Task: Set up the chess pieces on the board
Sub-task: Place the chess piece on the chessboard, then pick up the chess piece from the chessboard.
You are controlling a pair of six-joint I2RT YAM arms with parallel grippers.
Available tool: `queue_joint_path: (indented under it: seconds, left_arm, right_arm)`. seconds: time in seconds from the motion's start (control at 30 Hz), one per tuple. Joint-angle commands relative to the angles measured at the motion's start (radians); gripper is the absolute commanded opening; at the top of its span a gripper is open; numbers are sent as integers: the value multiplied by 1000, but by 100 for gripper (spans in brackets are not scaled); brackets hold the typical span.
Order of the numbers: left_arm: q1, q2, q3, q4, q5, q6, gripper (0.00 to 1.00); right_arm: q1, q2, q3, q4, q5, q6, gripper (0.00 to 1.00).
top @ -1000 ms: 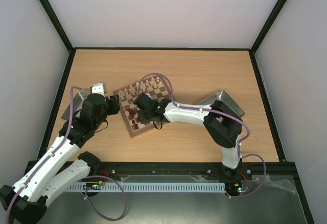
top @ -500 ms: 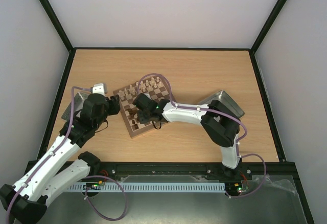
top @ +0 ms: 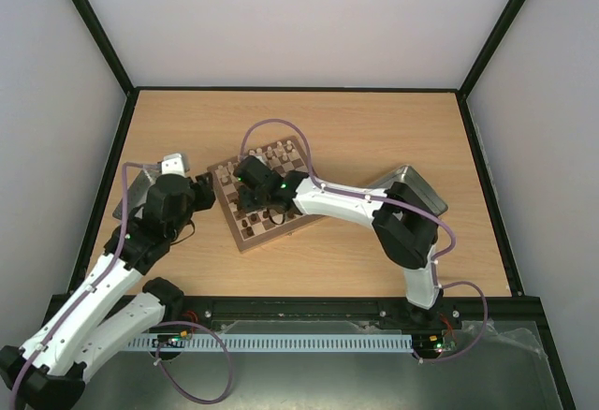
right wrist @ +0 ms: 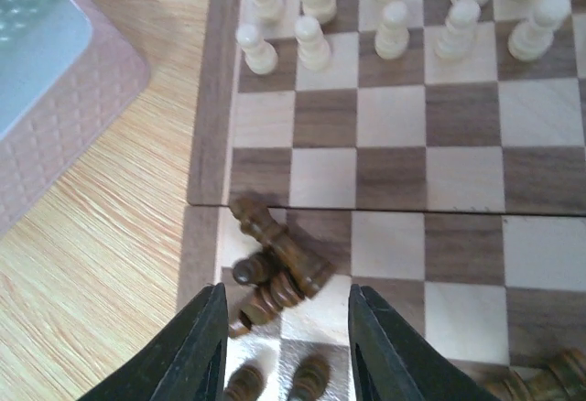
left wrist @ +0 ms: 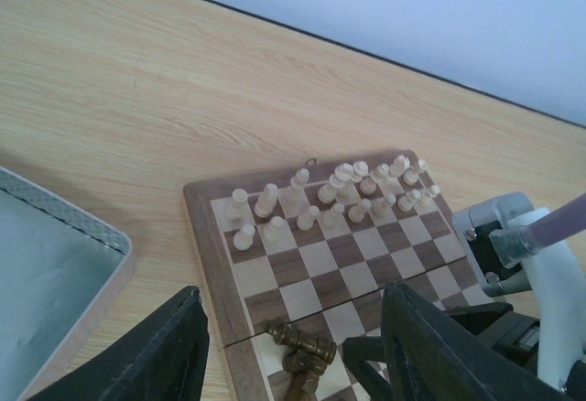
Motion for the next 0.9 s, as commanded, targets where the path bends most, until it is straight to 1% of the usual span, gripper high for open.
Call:
queue_joint_path:
  seconds: [0.0,0.17,0.33,0.57,0.73,0.87]
  left_arm:
    - [7,-50,-9,-21,-93,-26,54]
    - [10,-91,-9,-29,-150,-45,54]
    - [13,-134,-6,-41,-216,-64,55]
    - [13,-153,-13,-43,-221,-66,55]
    - [13,-144,-14,-40,-215,-63,55]
    - [13,-142,-14,-40,-210,-62,55]
  right_arm:
    - [6,64,83,-48,-24,-36,36]
    - [24,112,151,-78,-32,-64,35]
    - [29,148,174,-82,-35,-63,32]
    - [33,192,194,-89,-49,-61,27]
    - [33,203,199,-93,-1,-37,23]
    - [33,210,196,-82,9,-28,19]
